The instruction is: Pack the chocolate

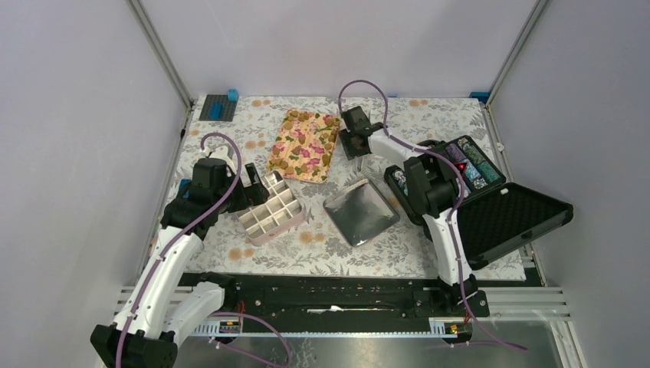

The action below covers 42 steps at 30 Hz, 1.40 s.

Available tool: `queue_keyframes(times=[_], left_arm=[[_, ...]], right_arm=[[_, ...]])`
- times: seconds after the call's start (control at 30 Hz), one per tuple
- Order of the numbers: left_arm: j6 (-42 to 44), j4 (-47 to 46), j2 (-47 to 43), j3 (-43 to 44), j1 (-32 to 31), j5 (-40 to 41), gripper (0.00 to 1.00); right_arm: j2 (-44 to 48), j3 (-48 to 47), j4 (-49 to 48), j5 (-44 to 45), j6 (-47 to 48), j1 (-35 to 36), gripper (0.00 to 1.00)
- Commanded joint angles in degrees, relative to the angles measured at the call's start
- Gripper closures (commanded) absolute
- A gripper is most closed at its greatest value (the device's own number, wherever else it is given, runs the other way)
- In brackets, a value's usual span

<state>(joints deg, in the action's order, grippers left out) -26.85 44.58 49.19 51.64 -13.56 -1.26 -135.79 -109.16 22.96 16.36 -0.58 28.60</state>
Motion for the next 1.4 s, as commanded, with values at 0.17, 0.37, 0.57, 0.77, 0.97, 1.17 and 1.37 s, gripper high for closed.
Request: queue_keyframes(times=[0.17, 0.37, 0.57, 0.77, 0.97, 1.17, 1.37], left_arm=[[0.5, -0.1, -0.9, 1.8, -0.1, 0.8, 0.01], [0.4, -0.1, -0.9, 1.8, -0.1, 0.8, 0.01], [0.7, 0.5, -1.6, 2.2, -0.1, 1.0, 0.01], [1.4, 0.5, -1.5, 2.7, -0.1, 2.6, 0.01], [1.2, 1.0, -2.1, 2.7, -0.1, 2.3, 0.01], [1.7, 1.0, -1.9, 2.9, -0.1, 2.4, 0.01], [1.5, 0.9, -1.9, 3.1, -0.1, 2.8, 0.01]], right_arm=[[8.1, 11.7, -3.4, -2.5, 4.3, 0.6, 0.01], [7.1, 6.4, 0.3, -5.8, -11.1, -0.3, 0.0], [3.2, -0.4, 2.5, -4.3, -21.2, -2.5, 0.05], [-2.8, -8.6, 7.6, -0.4, -25.9, -2.6, 0.17], [-6.7, -14.0, 11.1, 3.3, -26.5, -2.6, 0.21], [-8.7, -15.2, 11.1, 5.1, -24.6, -2.6, 0.3], [-10.0, -16.7, 12.8, 7.1, -22.7, -2.3, 0.34]])
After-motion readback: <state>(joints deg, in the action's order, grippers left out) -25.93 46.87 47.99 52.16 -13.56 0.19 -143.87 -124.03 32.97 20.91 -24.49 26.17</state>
